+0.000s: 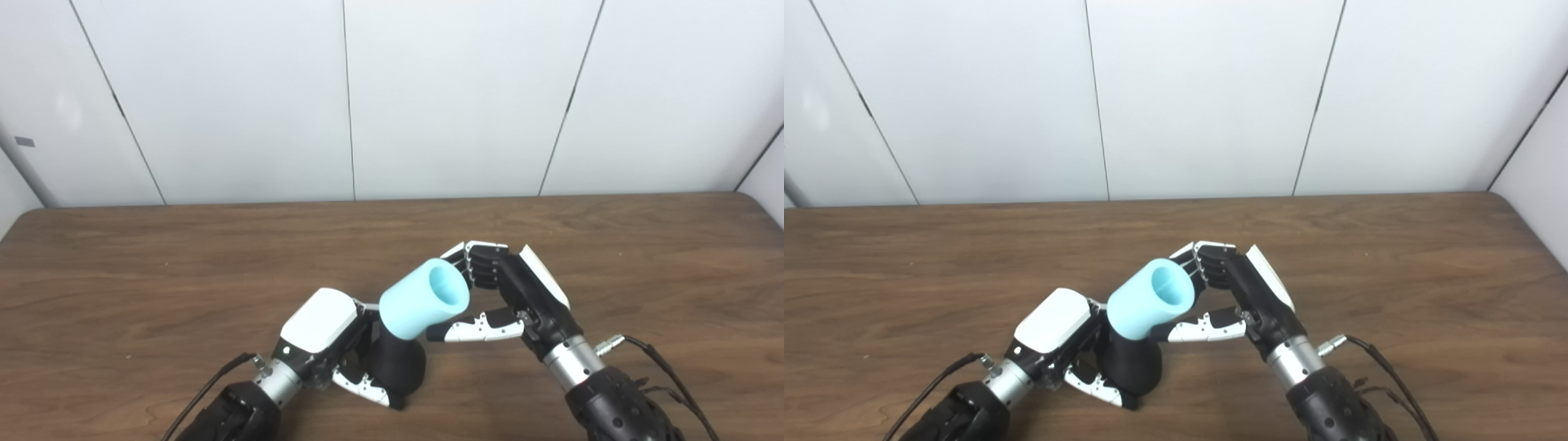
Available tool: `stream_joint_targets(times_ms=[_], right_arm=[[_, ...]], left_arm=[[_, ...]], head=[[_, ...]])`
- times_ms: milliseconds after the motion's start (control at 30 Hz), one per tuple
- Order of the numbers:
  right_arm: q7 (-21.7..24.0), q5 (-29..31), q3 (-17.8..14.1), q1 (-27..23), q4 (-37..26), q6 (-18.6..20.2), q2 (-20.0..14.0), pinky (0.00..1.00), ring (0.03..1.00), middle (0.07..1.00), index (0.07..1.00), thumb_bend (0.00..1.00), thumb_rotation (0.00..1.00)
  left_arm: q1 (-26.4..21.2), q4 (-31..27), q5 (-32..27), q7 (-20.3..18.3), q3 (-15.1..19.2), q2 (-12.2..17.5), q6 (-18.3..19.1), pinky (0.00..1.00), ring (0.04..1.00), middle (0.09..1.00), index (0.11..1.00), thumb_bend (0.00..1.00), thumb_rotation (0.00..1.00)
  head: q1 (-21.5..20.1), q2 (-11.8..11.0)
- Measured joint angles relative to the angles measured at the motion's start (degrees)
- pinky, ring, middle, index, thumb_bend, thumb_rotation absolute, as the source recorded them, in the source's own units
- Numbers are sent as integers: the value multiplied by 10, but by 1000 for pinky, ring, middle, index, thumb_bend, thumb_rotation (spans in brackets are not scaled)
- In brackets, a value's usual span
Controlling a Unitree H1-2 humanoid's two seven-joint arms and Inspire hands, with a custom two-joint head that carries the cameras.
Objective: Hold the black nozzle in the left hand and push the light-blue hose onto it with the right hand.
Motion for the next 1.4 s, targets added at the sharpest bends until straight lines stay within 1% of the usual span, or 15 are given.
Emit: stream_joint_targets(times_ms=[33,67,100,167,200,267,567,767,833,1033,1200,1400], right_arm=[[0,-1,0,0,0,-1,0,349,413,472,498,523,0],[0,-3,0,0,0,-2,0,348,412,472,497,523,0],[0,-5,0,0,0,-3,0,347,411,472,497,523,0],[0,-11,0,0,0,-6,0,346,410,472,497,523,0],[0,-13,0,0,0,-7,0,348,412,474,495,523,0],[0,-16,1,0,0,-9,0,349,414,475,493,523,0],[5,-28,2,-6,0,-9,0,346,412,471,500,523,0],[18,-55,9,-13,-12,-7,-8,337,410,471,500,523,0],[24,-63,10,-17,-17,4,-13,335,409,469,502,523,0],[46,-83,10,-30,-41,58,-23,325,404,471,499,524,0],[63,-100,13,-40,-55,81,-30,315,394,466,508,524,0],[70,-107,13,-44,-56,91,-34,309,389,466,506,524,0]], left_arm=[[0,0,0,0,0,0,0,127,182,471,479,523,0],[0,0,-1,0,0,0,0,127,182,419,488,517,0],[0,0,-1,0,0,0,0,128,184,401,492,514,0],[0,0,-1,-1,0,0,0,129,184,386,494,513,0],[0,0,-1,-1,0,0,0,125,180,428,487,518,0],[0,0,-1,-1,0,0,0,121,175,462,480,522,0],[0,0,-3,-2,0,-1,1,124,178,472,479,523,0],[0,0,-3,-2,-1,-1,1,120,170,471,479,523,0],[0,0,-3,-2,-2,-2,3,115,163,471,478,523,0],[-3,-1,-3,-9,-6,-4,15,130,182,472,479,523,0],[-4,-1,-3,-10,-7,-4,18,121,173,471,479,523,0],[-4,-3,-2,-14,-8,-4,20,125,176,471,480,523,0]], head=[[0,0],[0,0],[0,0],[0,0],[0,0],[0,0],[0,0],[-3,1],[-4,1],[-4,-1],[-4,0],[-4,0]])
